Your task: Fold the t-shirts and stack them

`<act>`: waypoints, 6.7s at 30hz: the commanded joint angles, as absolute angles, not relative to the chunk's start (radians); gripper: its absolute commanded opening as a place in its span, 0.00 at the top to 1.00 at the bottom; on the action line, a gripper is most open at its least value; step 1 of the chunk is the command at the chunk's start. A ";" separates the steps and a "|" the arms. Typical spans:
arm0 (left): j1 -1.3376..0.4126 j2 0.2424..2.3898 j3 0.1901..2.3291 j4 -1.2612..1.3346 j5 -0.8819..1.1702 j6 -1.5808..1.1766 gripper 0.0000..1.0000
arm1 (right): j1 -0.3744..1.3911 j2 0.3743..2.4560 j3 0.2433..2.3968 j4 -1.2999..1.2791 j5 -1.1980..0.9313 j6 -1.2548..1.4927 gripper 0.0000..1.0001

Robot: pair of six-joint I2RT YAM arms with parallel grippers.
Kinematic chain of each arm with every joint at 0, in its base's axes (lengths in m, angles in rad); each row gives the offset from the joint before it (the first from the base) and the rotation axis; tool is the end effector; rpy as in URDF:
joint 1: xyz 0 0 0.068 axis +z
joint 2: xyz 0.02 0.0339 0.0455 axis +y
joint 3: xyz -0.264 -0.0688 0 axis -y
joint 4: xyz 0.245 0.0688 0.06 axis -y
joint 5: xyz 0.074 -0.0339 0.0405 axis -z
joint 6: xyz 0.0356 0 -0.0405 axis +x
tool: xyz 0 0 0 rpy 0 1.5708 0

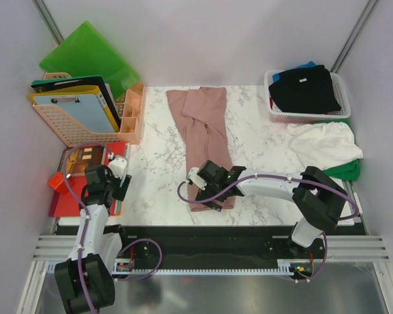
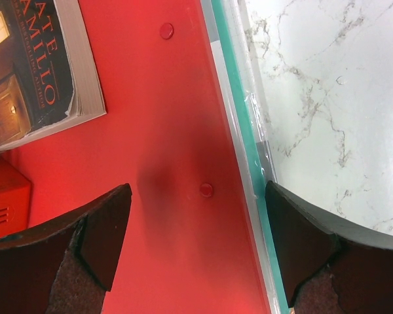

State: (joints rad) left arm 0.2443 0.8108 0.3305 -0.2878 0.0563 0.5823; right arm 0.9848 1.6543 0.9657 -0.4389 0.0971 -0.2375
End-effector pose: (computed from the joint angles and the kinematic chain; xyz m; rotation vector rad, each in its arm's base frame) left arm 0.1576 0.0372 0.1688 0.4253 2.3246 0.3418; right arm 0.1778 0.2616 0.1684 -1.5208 2.2220 0.0997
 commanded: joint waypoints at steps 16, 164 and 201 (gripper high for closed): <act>0.245 0.819 0.330 -0.287 0.054 0.571 0.10 | 1.106 1.686 1.065 -0.522 0.003 -0.236 0.02; 0.245 0.865 0.319 -0.284 0.054 0.571 0.11 | 0.310 1.968 1.537 -0.612 -0.832 -0.110 0.02; 0.245 0.868 0.316 -0.285 0.061 0.574 0.11 | 0.279 1.937 1.457 -0.609 -0.690 -0.149 0.89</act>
State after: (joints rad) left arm 0.2443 0.8513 0.3298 -0.2569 0.0677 0.5816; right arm 0.2840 1.9800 1.4658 -0.6018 -0.6804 -0.1219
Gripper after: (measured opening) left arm 0.895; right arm 0.083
